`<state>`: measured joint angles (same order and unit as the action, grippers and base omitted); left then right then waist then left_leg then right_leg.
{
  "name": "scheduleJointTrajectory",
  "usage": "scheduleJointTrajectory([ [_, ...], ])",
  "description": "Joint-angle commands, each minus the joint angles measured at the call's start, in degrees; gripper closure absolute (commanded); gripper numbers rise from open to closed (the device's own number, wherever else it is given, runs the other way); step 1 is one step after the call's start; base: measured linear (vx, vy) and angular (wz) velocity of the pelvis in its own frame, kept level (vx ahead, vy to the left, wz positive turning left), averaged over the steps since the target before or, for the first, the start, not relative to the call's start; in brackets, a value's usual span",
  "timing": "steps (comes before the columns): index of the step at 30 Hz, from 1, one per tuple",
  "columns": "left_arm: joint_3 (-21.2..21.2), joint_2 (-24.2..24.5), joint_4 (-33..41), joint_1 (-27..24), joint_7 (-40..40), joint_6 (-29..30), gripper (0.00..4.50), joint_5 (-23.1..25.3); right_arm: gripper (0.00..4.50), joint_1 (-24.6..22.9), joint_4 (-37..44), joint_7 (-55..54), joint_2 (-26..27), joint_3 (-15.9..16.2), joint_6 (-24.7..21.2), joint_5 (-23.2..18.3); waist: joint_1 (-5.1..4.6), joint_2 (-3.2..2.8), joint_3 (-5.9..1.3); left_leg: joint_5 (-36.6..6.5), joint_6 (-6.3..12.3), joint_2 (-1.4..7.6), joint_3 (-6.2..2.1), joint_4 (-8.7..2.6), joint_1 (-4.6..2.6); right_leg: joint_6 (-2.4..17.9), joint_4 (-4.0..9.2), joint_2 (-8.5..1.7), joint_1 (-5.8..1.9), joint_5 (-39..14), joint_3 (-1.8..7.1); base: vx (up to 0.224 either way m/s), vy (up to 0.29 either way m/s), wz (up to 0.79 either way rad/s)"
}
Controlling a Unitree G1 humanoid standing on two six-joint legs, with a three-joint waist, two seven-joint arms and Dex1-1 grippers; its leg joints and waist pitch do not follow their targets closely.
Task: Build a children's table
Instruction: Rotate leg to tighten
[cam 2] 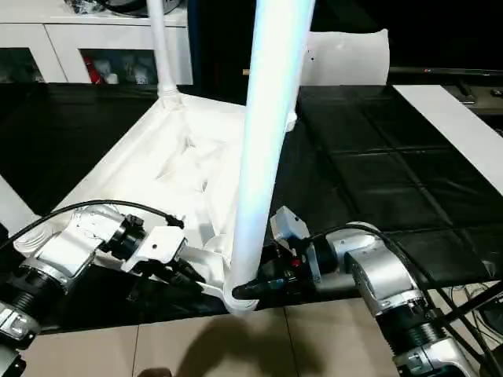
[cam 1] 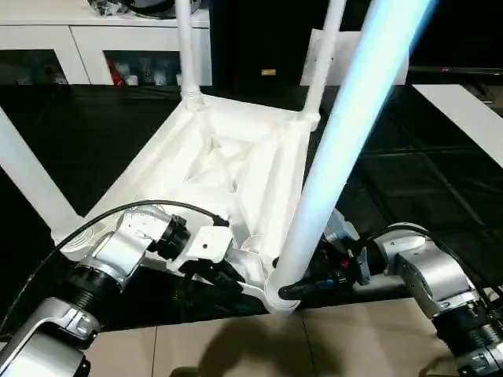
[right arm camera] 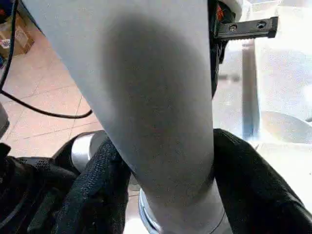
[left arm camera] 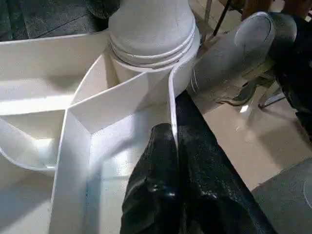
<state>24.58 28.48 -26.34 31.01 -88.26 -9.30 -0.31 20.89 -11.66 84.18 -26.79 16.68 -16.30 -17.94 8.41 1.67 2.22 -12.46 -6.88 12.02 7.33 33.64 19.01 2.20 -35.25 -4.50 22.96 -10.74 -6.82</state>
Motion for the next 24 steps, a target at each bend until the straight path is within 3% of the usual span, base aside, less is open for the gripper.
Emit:
scheduleJointTrajectory([
  [1, 1.7, -0.5, 0.1, 1.1, -1.0, -1.4, 4.50, 0.8, 2.38, 0.3, 0.6, 1.5, 0.8, 1.3, -1.5, -1.8, -0.30, -0.02, -3.45, -3.2, 3.13, 1.23, 1.29, -3.58, 0.89, 8.7, 3.72, -3.89, -4.00, -9.0, 3.64, 0.000, 0.000, 0.00],
  [7, 0.8, -0.9, 0.3, 0.5, 1.2, 0.2, 4.50, 0.7, 2.39, -2.2, 3.2, 0.1, 1.2, 1.0, -3.4, -2.9, -0.24, -0.22, -3.44, -3.2, 2.92, 1.32, 1.25, -3.61, 0.81, 8.8, 3.72, -3.84, -3.96, -8.2, 3.65, 0.000, 0.000, 0.00],
  [10, -0.8, -1.7, 1.5, -0.8, 5.3, 3.5, 4.50, 0.6, 2.39, -5.1, 5.7, -5.0, 3.3, -0.7, -4.9, -3.8, -0.23, -0.34, -3.34, -3.7, 2.39, 1.37, 1.24, -3.73, 0.85, 8.6, 3.78, -3.93, -3.99, -8.7, 3.73, 0.000, 0.000, 0.00],
  [11, -2.1, -2.5, 2.7, -1.9, 9.2, 6.1, 4.50, 0.7, 2.39, -6.9, 6.2, -12.5, 6.2, -2.2, -4.2, -2.1, -0.32, -0.36, -3.20, -4.8, 1.69, 1.34, 1.20, -3.92, 0.85, 7.8, 4.11, -4.00, -3.89, -10.8, 3.75, 0.000, 0.000, 0.00],
  [12, -2.1, -2.5, 2.7, -1.9, 9.2, 6.1, 4.50, 0.7, 2.39, -6.9, 6.2, -12.5, 6.2, -2.2, -4.2, -2.1, -0.32, -0.36, -3.20, -4.8, 1.69, 1.34, 1.20, -3.92, 0.85, 7.8, 4.11, -4.00, -3.89, -10.8, 3.75, 0.000, 0.000, 0.00],
  [14, -3.5, -3.4, 4.5, -3.0, 13.6, 10.7, 4.50, 0.9, 2.40, -7.9, 6.4, -20.9, 10.0, -3.3, -4.8, 0.3, -0.82, -0.54, -2.52, -9.7, 0.39, 0.78, 1.25, -4.34, 0.54, 4.1, 5.71, -3.90, -3.53, -23.1, 3.27, 0.000, 0.000, 0.00],
  [15, -4.8, -4.7, 6.2, -3.7, 16.7, 14.5, 4.50, 0.3, 2.41, -8.1, 6.2, -26.8, 13.2, -3.8, -5.9, 1.8, -0.82, -0.54, -2.52, -9.7, 0.39, 0.78, 1.25, -4.34, 0.54, 4.1, 5.71, -3.90, -3.53, -23.1, 3.27, -0.052, -0.008, -0.06],
  [17, -6.1, -6.4, 8.1, -4.6, 20.4, 18.1, 4.50, -0.1, 2.41, -8.1, 5.8, -33.1, 16.8, -4.6, -7.7, 2.8, -2.06, -0.44, -2.23, -13.1, -0.90, 0.24, 0.87, -4.45, 0.60, 0.0, 6.94, -4.10, -3.52, -33.2, 2.52, -0.055, -0.003, -0.08],
  [18, -6.4, -7.1, 8.9, -5.0, 21.9, 19.5, 4.50, 0.1, 2.42, -8.1, 5.8, -35.2, 18.4, -4.7, -8.2, 3.1, -2.41, -0.54, -2.25, -13.7, -0.97, 0.21, 0.77, -4.41, 0.51, -0.6, 7.20, -4.09, -3.48, -34.3, 2.40, -0.054, 0.012, -0.10],
  [19, -6.7, -7.9, 9.9, -5.5, 23.7, 21.0, 4.50, 0.7, 2.42, -8.1, 5.7, -37.6, 20.1, -4.7, -8.3, 3.6, -3.52, -0.43, -2.21, -15.2, -0.75, 0.16, 0.52, -4.43, 0.64, -1.6, 7.64, -4.08, -3.51, -35.4, 1.86, -0.070, 0.022, -0.18],
  [20, -6.8, -8.3, 10.5, -5.9, 24.8, 21.9, 4.50, 1.1, 2.42, -8.1, 5.7, -39.1, 21.1, -4.7, -8.3, 3.9, -4.24, -0.55, -2.13, -16.3, -0.36, 0.10, 0.35, -4.45, 0.81, -2.2, 8.04, -4.01, -3.54, -36.0, 1.58, 0.000, 0.000, 0.00],
  [21, -7.2, -9.6, 11.1, -6.2, 27.0, 23.4, 4.50, 1.4, 2.42, -7.7, 5.2, -42.0, 23.1, -4.9, -8.9, 4.3, -4.51, -0.62, -2.13, -17.0, -0.07, 0.06, 0.34, -4.42, 0.52, -2.3, 8.30, -3.93, -3.34, -36.1, 1.48, 0.000, 0.000, 0.00],
  [24, -8.1, -12.1, 12.1, -6.5, 31.0, 26.0, 4.50, 1.9, 2.43, -7.0, 4.0, -47.3, 26.8, -5.5, -9.9, 5.1, -5.50, -0.79, -2.26, -17.0, 0.57, 0.08, 0.27, -4.46, 0.37, -1.2, 8.39, -3.89, -3.40, -34.1, 1.39, 0.000, 0.000, 0.00],
])
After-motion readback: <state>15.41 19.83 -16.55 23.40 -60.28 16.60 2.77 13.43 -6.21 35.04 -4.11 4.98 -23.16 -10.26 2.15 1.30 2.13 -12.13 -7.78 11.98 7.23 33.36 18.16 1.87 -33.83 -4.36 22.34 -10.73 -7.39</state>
